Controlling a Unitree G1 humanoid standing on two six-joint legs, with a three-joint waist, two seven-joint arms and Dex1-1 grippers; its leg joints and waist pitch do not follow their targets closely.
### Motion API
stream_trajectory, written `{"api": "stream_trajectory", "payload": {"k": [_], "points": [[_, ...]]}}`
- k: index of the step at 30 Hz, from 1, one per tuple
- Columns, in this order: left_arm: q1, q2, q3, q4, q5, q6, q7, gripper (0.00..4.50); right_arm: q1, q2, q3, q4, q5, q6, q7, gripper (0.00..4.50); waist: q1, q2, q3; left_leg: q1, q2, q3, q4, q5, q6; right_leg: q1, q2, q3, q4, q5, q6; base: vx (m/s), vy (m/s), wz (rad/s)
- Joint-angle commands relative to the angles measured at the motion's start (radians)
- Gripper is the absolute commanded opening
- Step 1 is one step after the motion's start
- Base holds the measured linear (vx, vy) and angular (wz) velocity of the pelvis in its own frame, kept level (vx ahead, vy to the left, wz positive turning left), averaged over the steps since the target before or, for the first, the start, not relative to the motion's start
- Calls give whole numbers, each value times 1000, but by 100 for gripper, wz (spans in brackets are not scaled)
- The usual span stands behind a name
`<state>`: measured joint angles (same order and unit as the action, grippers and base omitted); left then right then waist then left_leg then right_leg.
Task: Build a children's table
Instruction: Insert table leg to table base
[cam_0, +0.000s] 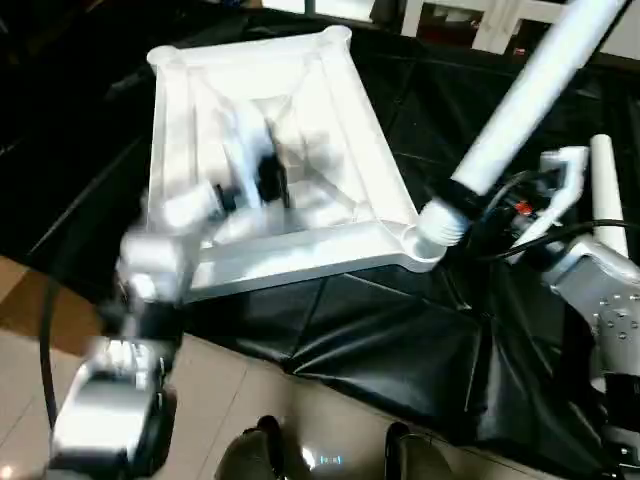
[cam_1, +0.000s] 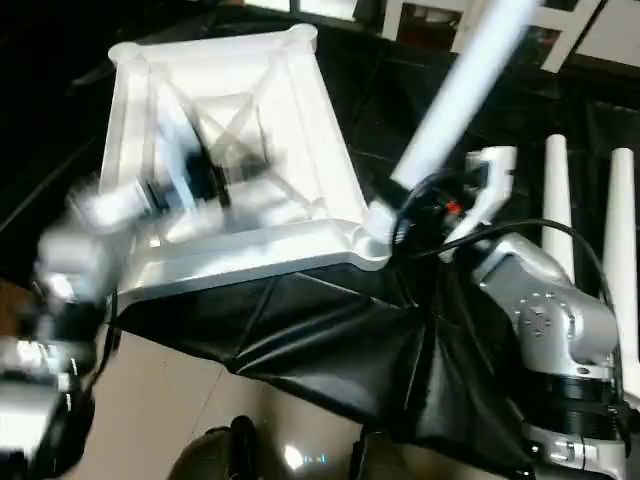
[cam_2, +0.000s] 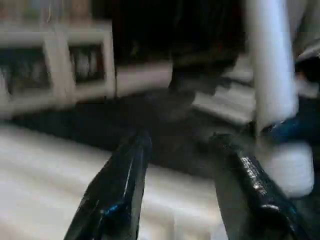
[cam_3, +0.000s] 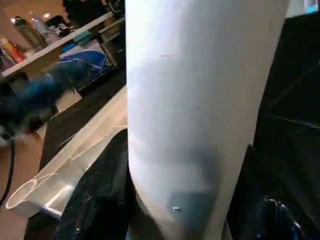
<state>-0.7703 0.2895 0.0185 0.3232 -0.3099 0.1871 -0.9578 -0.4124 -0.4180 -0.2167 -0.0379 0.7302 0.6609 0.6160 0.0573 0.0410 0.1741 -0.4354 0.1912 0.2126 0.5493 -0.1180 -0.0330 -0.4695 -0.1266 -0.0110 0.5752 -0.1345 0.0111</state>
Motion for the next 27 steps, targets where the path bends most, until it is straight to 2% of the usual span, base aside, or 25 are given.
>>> {"api": "stream_trajectory", "payload": {"k": [1,2,3,5,7,9,10,11,12,14,15,16,17,20,23,25,27], "points": [[72,19,-62,0,43,16,-46,217,21,-14,8,-29,-21,-21,7,192,6,-27,-84,36,8,-2,-45,-185,111,68,4,0,-50,-194,-207,0,0,0],[73,-6,-54,-21,33,33,-13,217,32,-21,23,-35,-46,-38,11,192,1,-21,-88,39,12,-3,-46,-192,96,64,6,1,-52,-218,-182,0,0,0],[67,-18,-45,-27,22,43,3,244,35,-24,29,-37,-54,-43,13,192,0,-20,-89,41,13,-2,-46,-192,89,62,9,1,-52,-206,-184,0,0,0],[8,-63,-2,-5,7,26,90,251,43,-35,60,-46,-99,-74,21,192,4,-21,-99,46,14,-1,-40,-182,88,60,13,0,-48,-152,-206,0,0,0],[-33,-82,13,17,11,36,145,256,44,-39,77,-51,-121,-88,23,192,4,-22,-97,41,15,-2,-40,-188,86,61,12,-1,-46,-146,-209,0,0,0],[-118,-106,16,57,40,69,242,269,45,-56,125,-64,-179,-128,34,192,8,-25,-95,41,13,-4,-38,-190,85,62,12,-1,-43,-145,-201,0,0,0],[-143,-114,16,72,52,76,275,281,45,-59,137,-68,-192,-137,37,192,9,-24,-99,38,12,-5,-36,-182,85,64,10,-2,-42,-139,-195,0,0,0],[-205,-133,11,103,80,77,344,288,41,-72,182,-80,-244,-171,42,192,10,-20,-103,37,12,-8,-33,-180,82,67,9,-3,-40,-137,-186,0,0,0],[-224,-144,11,108,80,69,359,295,39,-76,199,-84,-263,-184,44,192,9,-24,-103,36,10,-7,-31,-175,84,68,9,-3,-41,-128,-184,0,0,0],[-254,-175,24,98,58,87,374,300,40,-76,215,-94,-281,-197,45,192,11,-28,-112,31,7,-6,-23,-122,110,76,7,-2,-30,-48,-208,0,0,0],[-265,-187,27,89,50,102,380,300,41,-73,216,-98,-280,-195,44,192,12,-28,-113,30,6,-6,-21,-106,120,77,8,-3,-29,-26,-218,0,0,0],[-274,-202,24,68,35,118,375,300,43,-71,220,-99,-284,-197,43,192,14,-25,-119,29,6,-6,-17,-85,138,80,7,-3,-24,11,-239,0,0,0],[-279,-213,20,50,25,129,369,300,44,-70,224,-99,-289,-199,43,192,14,-28,-119,28,5,-5,-15,-78,155,80,9,-4,-24,33,-255,0,0,0],[-276,-233,4,-15,-8,169,349,300,49,-75,239,-91,-312,-213,45,192,15,-26,-123,28,8,-7,-11,-72,178,81,9,-5,-20,44,-282,0,0,0],[-254,-244,-19,-143,-102,225,280,300,57,-77,250,-78,-332,-234,49,192,18,-26,-121,28,12,-7,-10,-80,182,82,7,-5,-19,24,-304,0,0,0],[-242,-249,-14,-211,-173,260,248,300,60,-74,253,-68,-344,-247,51,192,18,-27,-120,28,12,-6,-10,-90,183,81,8,-6,-20,9,-302,0,0,0],[-236,-254,-1,-250,-216,291,241,300,61,-74,255,-59,-353,-256,52,192,17,-27,-116,29,12,-6,-10,-125,169,78,9,-5,-23,-50,-293,0,0,0]]}}
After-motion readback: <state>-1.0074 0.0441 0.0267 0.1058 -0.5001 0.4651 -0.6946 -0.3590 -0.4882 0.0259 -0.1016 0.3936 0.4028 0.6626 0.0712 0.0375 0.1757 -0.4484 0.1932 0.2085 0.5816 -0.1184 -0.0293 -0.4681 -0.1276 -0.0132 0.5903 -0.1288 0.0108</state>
